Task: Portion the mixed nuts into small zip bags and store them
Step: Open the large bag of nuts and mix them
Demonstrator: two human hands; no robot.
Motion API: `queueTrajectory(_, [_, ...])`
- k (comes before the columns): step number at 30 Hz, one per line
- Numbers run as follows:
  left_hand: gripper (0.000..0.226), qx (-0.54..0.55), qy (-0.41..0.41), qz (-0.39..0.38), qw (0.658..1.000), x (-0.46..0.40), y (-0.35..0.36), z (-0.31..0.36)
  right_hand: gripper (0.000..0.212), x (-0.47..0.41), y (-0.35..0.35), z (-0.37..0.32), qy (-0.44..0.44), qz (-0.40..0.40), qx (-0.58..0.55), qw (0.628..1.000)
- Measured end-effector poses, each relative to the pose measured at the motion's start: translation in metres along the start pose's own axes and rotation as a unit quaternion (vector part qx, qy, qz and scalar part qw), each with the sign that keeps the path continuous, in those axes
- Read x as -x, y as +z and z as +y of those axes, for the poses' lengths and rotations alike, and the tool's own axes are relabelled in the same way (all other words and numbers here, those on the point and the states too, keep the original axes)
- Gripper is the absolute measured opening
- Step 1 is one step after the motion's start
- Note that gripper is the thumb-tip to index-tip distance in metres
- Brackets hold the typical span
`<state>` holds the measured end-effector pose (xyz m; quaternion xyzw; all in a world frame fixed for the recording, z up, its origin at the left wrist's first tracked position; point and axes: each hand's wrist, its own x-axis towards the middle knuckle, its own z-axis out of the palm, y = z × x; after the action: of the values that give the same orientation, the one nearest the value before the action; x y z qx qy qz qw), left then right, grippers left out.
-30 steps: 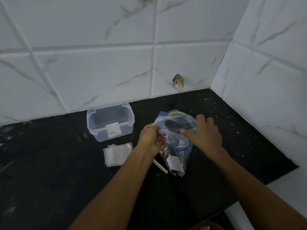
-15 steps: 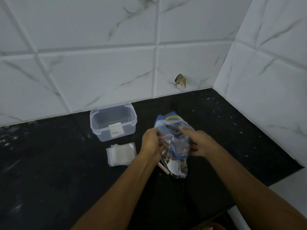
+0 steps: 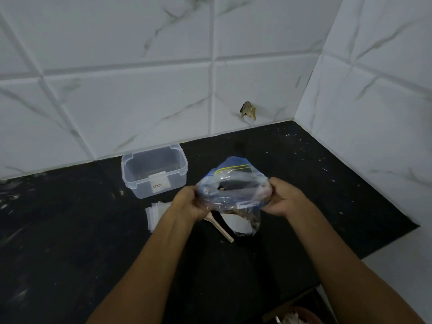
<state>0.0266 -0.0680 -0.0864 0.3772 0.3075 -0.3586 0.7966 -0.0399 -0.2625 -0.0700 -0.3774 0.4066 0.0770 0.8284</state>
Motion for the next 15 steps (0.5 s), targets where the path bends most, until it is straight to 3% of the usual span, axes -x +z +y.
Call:
queueTrajectory(5, [0.025, -0.075, -0.045, 0.014, 0.996, 0.003, -0.009, -0.001, 0.029, -0.032, -0.017, 0.008, 0.044, 0.024, 0.012, 0.999])
queueTrajectory(7, [0.019, -0.149, 0.022, 0.015, 0.988, 0.004, -0.004, -0.002, 0.022, -0.041, -0.019, 0.015, 0.054, 0.024, 0.037, 0.998])
queueTrajectory(8, [0.02, -0.212, 0.106, 0.028, 0.971, 0.0, -0.003, -0.003, 0.019, -0.042, -0.019, 0.014, 0.058, 0.028, 0.037, 0.997])
queueTrajectory(9, [0.028, -0.286, 0.221, 0.036, 0.932, -0.003, -0.003, -0.005, 0.017, -0.041, -0.019, 0.013, 0.05, 0.031, 0.033, 0.998])
queueTrajectory(11, [0.05, -0.458, 0.433, 0.006, 0.777, -0.005, -0.006, -0.008, 0.023, -0.032, -0.017, 0.01, 0.021, 0.029, 0.015, 0.999])
queueTrajectory(13, [0.054, -0.586, 0.514, -0.023, 0.626, -0.009, -0.006, -0.01, 0.037, -0.018, -0.012, 0.008, -0.042, 0.0, 0.07, 0.997])
queueTrajectory(14, [0.052, -0.623, 0.52, -0.023, 0.584, -0.013, -0.005, -0.01, 0.037, -0.009, -0.009, 0.009, -0.095, -0.008, 0.147, 0.984])
queueTrajectory(15, [0.049, -0.641, 0.519, -0.014, 0.565, -0.017, -0.007, -0.01, 0.036, -0.003, -0.006, 0.012, -0.152, -0.007, 0.237, 0.96])
